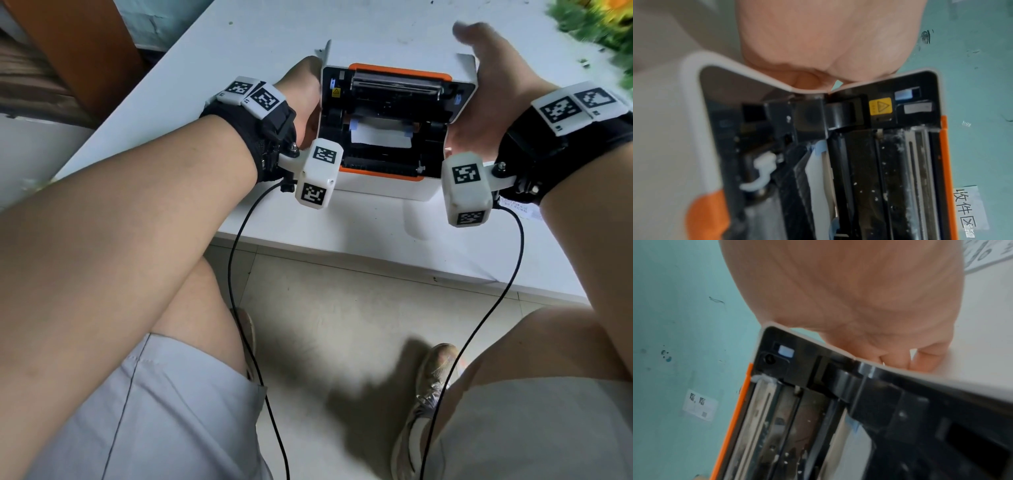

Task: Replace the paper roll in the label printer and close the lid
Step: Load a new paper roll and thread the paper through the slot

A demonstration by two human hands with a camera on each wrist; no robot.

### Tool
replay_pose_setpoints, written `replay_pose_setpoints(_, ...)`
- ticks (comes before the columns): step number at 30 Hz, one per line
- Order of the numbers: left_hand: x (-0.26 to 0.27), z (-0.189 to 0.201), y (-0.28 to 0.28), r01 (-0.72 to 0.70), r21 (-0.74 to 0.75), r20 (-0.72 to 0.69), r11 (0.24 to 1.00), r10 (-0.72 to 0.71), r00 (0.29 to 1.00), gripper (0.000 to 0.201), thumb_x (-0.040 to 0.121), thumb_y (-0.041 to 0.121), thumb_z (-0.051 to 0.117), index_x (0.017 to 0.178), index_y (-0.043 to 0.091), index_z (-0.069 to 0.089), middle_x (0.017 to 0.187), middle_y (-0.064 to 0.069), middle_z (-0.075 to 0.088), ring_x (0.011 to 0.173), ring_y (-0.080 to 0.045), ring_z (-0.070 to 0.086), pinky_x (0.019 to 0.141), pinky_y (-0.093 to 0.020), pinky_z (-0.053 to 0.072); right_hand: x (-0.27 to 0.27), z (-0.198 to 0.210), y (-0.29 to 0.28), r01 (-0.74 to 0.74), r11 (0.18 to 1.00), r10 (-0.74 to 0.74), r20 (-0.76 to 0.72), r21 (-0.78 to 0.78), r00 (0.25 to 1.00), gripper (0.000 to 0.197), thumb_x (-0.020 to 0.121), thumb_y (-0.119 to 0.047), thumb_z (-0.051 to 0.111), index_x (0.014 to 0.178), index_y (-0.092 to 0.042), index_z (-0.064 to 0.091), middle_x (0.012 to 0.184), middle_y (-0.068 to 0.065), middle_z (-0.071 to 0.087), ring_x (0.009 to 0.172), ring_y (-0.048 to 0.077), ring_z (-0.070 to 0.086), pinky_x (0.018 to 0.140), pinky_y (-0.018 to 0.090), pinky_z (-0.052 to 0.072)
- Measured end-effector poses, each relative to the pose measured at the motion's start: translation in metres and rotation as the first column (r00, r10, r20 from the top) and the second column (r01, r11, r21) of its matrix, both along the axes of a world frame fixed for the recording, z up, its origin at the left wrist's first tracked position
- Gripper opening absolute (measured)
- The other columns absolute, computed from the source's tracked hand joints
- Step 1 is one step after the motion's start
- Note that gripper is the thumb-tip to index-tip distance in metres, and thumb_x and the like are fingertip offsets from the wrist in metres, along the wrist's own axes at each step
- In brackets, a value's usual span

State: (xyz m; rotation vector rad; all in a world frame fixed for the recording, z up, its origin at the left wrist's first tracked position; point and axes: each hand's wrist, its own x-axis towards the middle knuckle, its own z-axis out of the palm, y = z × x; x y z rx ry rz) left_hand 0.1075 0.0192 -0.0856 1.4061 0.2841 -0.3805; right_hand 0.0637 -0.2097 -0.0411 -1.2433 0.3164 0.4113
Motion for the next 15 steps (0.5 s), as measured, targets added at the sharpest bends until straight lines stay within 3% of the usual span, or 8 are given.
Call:
replay_pose_setpoints(2,-0.003,0.000,-0.001,-0.013,-0.016,-0.005,1.000,0.013,1.000,0.048,0.104,0.030,0.037,0.129,0.002,0.066,0.120,-0.020,0.065,0.092,-0.035,0.068,0.062,-0.038,0.063,-0.001,0.002,-0.003,-0.091,0.996,0.091,0.032,0.004,0.995,0.069,0.095,-0.056,0.067,0.148,-0.014,0.053,0.131,0.022,0.074,0.119,0.049,0.072,0.105,0.070,0.049)
replay_pose_setpoints(4,-0.005,-0.001,0.000,-0.025,-0.021,-0.016,0.999,0.024,1.000,0.053,0.102,0.027,0.038,0.140,-0.002,0.063,0.119,-0.020,0.065,0.086,-0.035,0.069,0.059,-0.036,0.061,-0.003,0.001,-0.009,-0.192,0.981,0.194,0.063,-0.032,0.979,0.070,0.096,-0.061,0.063,0.148,-0.014,0.057,0.139,0.019,0.071,0.127,0.045,0.069,0.111,0.067,0.045)
replay_pose_setpoints(5,-0.007,0.001,0.000,-0.033,-0.020,-0.015,0.999,0.033,0.999,0.051,0.102,0.027,0.039,0.137,-0.001,0.064,0.117,-0.020,0.065,0.084,-0.034,0.070,0.057,-0.036,0.061,-0.004,0.001,-0.011,-0.224,0.972,0.229,0.070,-0.068,0.971,0.067,0.097,-0.059,0.061,0.146,-0.014,0.059,0.142,0.017,0.070,0.130,0.043,0.068,0.113,0.065,0.045)
replay_pose_setpoints(8,-0.013,0.006,-0.001,-0.021,-0.008,-0.004,1.000,0.021,1.000,0.046,0.107,0.030,0.039,0.128,0.002,0.068,0.106,-0.017,0.070,0.075,-0.034,0.074,0.054,-0.034,0.060,-0.004,0.002,-0.012,-0.212,0.965,0.230,0.105,-0.157,0.968,0.039,0.098,-0.047,0.066,0.127,-0.020,0.068,0.146,0.013,0.068,0.129,0.040,0.069,0.112,0.064,0.047)
replay_pose_setpoints(10,-0.016,0.009,0.000,-0.004,0.001,0.003,1.000,0.004,1.000,0.051,0.108,0.035,0.037,0.131,0.003,0.069,0.106,-0.016,0.072,0.075,-0.033,0.076,0.056,-0.034,0.062,-0.004,0.001,-0.010,-0.189,0.968,0.207,0.105,-0.163,0.973,0.033,0.096,-0.045,0.071,0.123,-0.026,0.068,0.145,0.011,0.069,0.125,0.040,0.071,0.107,0.063,0.052)
replay_pose_setpoints(13,-0.020,0.016,0.000,0.032,0.006,-0.011,0.999,-0.032,0.999,0.040,0.102,0.046,0.042,0.113,0.016,0.066,0.106,-0.013,0.069,0.084,-0.034,0.073,0.063,-0.039,0.063,-0.004,-0.001,-0.007,-0.157,0.976,0.172,0.092,-0.148,0.981,0.038,0.090,-0.048,0.077,0.122,-0.028,0.068,0.145,0.009,0.069,0.122,0.038,0.073,0.103,0.057,0.056)
replay_pose_setpoints(15,-0.021,0.020,0.002,0.031,-0.007,-0.016,0.999,-0.032,0.999,0.043,0.094,0.054,0.049,0.114,0.018,0.060,0.117,-0.011,0.067,0.094,-0.036,0.072,0.073,-0.045,0.062,-0.003,-0.003,-0.006,-0.133,0.984,0.143,0.079,-0.119,0.987,0.040,0.085,-0.047,0.082,0.119,-0.028,0.070,0.143,0.010,0.070,0.121,0.039,0.074,0.104,0.058,0.055)
